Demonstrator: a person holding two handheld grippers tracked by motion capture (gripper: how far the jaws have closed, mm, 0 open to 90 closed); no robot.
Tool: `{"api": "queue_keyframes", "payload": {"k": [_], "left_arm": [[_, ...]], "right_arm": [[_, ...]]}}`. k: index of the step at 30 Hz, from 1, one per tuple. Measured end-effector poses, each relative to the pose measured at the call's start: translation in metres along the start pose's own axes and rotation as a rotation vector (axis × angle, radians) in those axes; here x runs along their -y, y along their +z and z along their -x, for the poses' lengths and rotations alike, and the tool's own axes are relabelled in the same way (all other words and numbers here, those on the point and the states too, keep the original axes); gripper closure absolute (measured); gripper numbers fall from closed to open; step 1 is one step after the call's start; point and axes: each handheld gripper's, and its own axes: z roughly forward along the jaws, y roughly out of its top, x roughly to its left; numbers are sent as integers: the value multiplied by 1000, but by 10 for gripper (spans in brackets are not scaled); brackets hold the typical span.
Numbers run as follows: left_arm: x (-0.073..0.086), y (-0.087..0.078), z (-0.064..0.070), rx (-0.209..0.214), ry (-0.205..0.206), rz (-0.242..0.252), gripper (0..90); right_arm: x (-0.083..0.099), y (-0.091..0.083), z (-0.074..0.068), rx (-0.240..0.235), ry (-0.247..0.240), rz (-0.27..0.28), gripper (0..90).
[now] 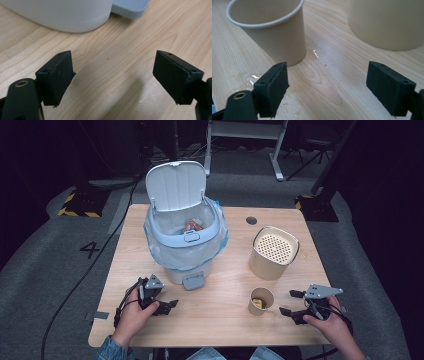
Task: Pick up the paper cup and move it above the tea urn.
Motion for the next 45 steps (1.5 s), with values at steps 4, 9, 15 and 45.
{"api": "queue_keyframes", "payload": {"k": [4, 9, 15, 45], "left_arm": [[2, 2, -2, -16, 6, -3, 167], [4, 4, -4, -32, 38, 18, 157], [6, 7, -5, -45, 81, 35, 144], [5, 8, -6, -42, 92, 30, 121]], "right_arm": [[-4, 1, -7, -22, -3, 13, 176], [-11, 3, -17, -57, -7, 48, 158], [-17, 7, -26, -61, -16, 55, 158], [-20, 55, -45, -95, -71, 90, 292]]}}
